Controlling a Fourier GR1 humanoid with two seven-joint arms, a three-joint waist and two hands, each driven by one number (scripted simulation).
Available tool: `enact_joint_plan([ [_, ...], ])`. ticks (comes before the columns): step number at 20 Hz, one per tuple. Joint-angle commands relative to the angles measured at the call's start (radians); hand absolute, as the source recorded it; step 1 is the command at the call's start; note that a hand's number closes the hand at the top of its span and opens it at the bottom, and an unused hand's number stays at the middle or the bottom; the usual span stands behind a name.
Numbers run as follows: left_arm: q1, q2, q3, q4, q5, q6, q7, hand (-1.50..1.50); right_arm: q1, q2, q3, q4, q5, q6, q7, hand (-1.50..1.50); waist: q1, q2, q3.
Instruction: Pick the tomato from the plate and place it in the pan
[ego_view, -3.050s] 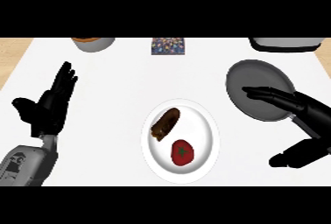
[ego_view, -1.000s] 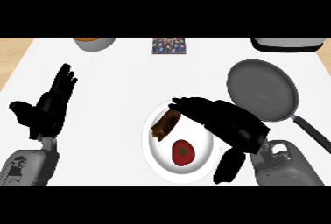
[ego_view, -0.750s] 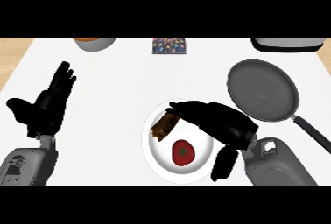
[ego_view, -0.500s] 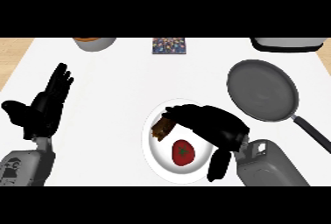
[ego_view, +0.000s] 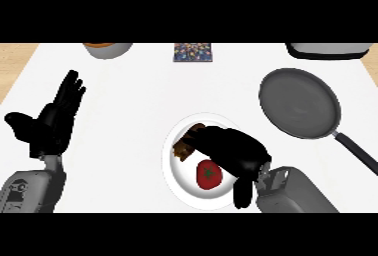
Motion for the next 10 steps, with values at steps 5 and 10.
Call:
enact_joint_plan([
  [5, 0.083, -0.034, -0.002, -0.025, -0.026, -0.025, -0.052, 0.0, 0.023, 0.091, 0.048, 0.068, 0.14, -0.014, 0.027, -1.5, 0.002, 0.0, 0.0],
  [10, 0.007, -0.031, 0.02, -0.05, -0.039, -0.007, 0.027, 0.0, 0.004, 0.084, 0.019, 0.172, 0.186, -0.054, -0.09, -1.5, 0.002, 0.0, 0.0],
])
